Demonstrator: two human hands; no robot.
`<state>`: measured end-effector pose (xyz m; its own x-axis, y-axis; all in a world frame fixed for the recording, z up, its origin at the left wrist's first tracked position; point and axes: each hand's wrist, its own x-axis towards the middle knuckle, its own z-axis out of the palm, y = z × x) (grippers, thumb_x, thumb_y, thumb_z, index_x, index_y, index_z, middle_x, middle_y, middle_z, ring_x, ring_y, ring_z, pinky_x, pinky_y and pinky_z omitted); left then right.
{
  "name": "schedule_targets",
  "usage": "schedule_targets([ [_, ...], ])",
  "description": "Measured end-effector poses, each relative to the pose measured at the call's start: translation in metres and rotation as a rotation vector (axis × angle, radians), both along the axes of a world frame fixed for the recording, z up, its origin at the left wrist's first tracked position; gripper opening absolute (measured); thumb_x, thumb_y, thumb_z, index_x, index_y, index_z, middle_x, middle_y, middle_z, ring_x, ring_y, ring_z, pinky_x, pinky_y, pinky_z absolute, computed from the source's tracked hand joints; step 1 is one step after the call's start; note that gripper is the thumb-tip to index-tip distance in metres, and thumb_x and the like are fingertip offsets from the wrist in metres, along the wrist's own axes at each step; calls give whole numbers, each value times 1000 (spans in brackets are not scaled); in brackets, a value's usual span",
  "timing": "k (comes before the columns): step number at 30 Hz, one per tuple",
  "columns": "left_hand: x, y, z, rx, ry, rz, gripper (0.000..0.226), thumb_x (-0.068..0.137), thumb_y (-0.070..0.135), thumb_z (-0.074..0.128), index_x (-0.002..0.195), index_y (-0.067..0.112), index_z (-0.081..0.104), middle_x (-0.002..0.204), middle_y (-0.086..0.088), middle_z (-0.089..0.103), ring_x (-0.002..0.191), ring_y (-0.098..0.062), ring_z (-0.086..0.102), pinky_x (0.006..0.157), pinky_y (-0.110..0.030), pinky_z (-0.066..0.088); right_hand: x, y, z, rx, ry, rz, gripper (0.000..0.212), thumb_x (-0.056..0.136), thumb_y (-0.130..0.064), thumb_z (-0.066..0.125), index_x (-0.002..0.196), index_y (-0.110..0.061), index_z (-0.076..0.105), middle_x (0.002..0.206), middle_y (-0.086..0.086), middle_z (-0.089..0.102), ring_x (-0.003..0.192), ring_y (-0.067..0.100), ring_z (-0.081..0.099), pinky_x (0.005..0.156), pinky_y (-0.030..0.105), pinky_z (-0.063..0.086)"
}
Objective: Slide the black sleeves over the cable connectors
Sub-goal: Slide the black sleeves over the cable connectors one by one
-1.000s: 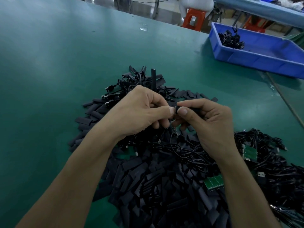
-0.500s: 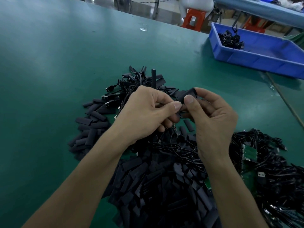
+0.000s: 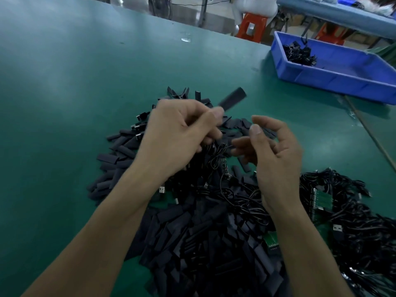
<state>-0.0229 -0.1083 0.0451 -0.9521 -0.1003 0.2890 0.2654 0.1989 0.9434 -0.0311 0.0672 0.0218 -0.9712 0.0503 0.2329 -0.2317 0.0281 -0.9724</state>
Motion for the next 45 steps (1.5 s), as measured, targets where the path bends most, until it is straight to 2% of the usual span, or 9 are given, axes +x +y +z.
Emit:
schedule_targets([
  [5, -8, -19, 7, 154, 129, 300, 22, 85, 47, 68, 71, 33, 77, 56, 10, 64, 50, -7, 45, 47, -25, 35, -11, 22, -21, 745, -203, 1, 32, 95, -35, 66, 124, -21, 66, 84, -18, 64, 76, -6, 61, 66, 9, 50],
  [9, -31, -31, 8, 112, 82, 415, 23, 86, 42, 72, 67, 28, 70, 47, 15, 56, 44, -7, 48, 50, -26, 41, -9, 6, -23, 1023, -318, 99, 56, 92, -53, 64, 134, -16, 60, 116, 2, 64, 97, 17, 63, 86, 37, 55],
  [12, -55, -33, 5, -57, 29, 488, 27, 85, 42, 74, 63, 29, 65, 45, 18, 55, 42, 3, 47, 53, -19, 40, -4, -6, -23, 1111, -230, 106, 35, 93, -38, 69, 122, -17, 67, 116, 3, 60, 107, 23, 59, 89, 37, 52],
  [16, -77, -31, -8, -272, -76, 540, 27, 89, 44, 70, 68, 28, 64, 62, 14, 61, 59, 3, 57, 68, -23, 44, -1, -4, -14, 983, -130, 72, 3, 94, -23, 68, 97, -23, 67, 96, -4, 67, 85, 16, 64, 76, 36, 56],
  [21, -85, -27, -9, -457, -348, 500, 32, 91, 53, 65, 100, 25, 53, 97, 4, 56, 90, -23, 51, 78, -37, 35, -4, 8, 20, 489, -52, 145, 10, 98, -18, 62, 90, -22, 57, 79, -4, 71, 57, 10, 68, 51, 17, 47],
  [29, -30, 7, 16, -428, 393, 436, 41, 101, 42, 52, 78, 11, 65, 66, 5, 65, 59, -16, 60, 55, -36, 46, 1, 2, 48, -118, 71, 227, 9, 98, -11, 58, 90, -16, 55, 76, 2, 71, 53, 18, 65, 50, 26, 51],
  [32, -6, 19, 19, -161, 315, 116, 49, 100, 50, 45, 83, 11, 70, 68, -5, 68, 61, -28, 65, 54, -46, 52, 2, 1, 52, -240, 86, 281, 7, 96, -13, 58, 90, -14, 55, 80, 5, 73, 58, 20, 69, 54, 26, 55],
  [37, -1, 16, 14, -75, -21, -233, 23, 99, 44, 55, 88, 25, 64, 58, 7, 66, 49, -8, 61, 51, -21, 48, -1, 0, 51, -201, 74, 237, 13, 91, -16, 67, 83, -15, 56, 84, 5, 76, 60, 19, 72, 42, 21, 47],
  [45, 4, 2, 7, -211, -196, -193, 24, 99, 41, 58, 85, 27, 71, 50, 5, 63, 32, -9, 48, 38, -16, 39, -14, 11, 22, 225, -79, 273, 29, 81, -49, 68, 76, -21, 73, 71, 6, 70, 56, 13, 55, 48, 19, 39],
])
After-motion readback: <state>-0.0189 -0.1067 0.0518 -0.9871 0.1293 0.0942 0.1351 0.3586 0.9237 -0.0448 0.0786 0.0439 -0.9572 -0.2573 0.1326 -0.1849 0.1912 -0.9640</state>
